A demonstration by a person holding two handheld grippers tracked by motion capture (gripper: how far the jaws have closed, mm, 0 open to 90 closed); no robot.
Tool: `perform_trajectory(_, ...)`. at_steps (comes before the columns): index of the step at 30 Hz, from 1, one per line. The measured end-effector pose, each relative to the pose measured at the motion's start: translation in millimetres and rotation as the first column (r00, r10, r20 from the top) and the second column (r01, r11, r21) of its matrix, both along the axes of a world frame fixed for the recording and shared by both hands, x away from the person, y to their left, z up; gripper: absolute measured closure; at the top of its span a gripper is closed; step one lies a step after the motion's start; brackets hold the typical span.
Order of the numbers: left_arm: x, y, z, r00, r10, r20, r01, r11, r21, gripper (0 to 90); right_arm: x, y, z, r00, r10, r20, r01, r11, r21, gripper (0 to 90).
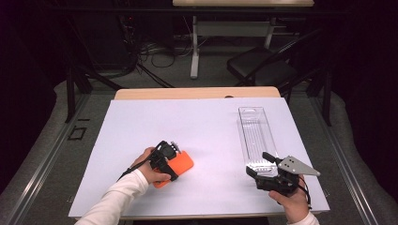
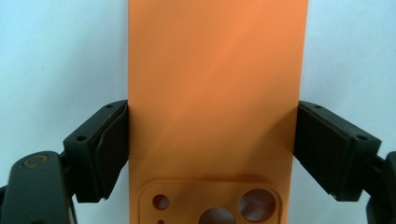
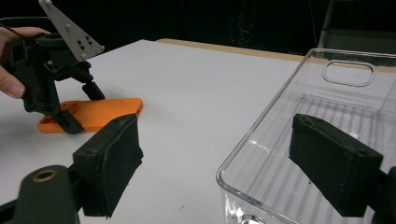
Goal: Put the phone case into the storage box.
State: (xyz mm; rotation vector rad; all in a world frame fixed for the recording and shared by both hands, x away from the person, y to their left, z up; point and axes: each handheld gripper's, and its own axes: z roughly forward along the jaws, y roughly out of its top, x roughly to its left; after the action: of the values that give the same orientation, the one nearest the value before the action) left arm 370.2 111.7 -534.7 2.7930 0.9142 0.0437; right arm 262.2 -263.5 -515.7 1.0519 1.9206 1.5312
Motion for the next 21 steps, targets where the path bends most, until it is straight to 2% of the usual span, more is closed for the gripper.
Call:
perform_trajectory(10, 0.4, -1.1, 1.0, 0.9999, -0.001, -0.016, 0.001, 0.9999, 0.013, 16.0, 0.7, 0.2, 0.0, 1.0, -0.006, -0.005, 0.006, 1.0, -0.002, 15.7)
perform_trajectory(16, 0.5, -1.2, 3.4, 0.9996, -0.002, -0.028, 0.002, 1.0, -0.001, 16.0, 0.0, 1.2, 0.6, 0.9999, -0.008, 0.007, 0.008, 1.0, -0.012, 15.2)
perform_trajectory(21, 2.2, -0.4, 10.9, 1.0, 0.0, -0.004, 0.0, 1.0, -0.004, 16.1, -0.3, -0.4, 2.1, 0.9998, -0.015, 0.013, 0.015, 1.0, -0.019, 15.2)
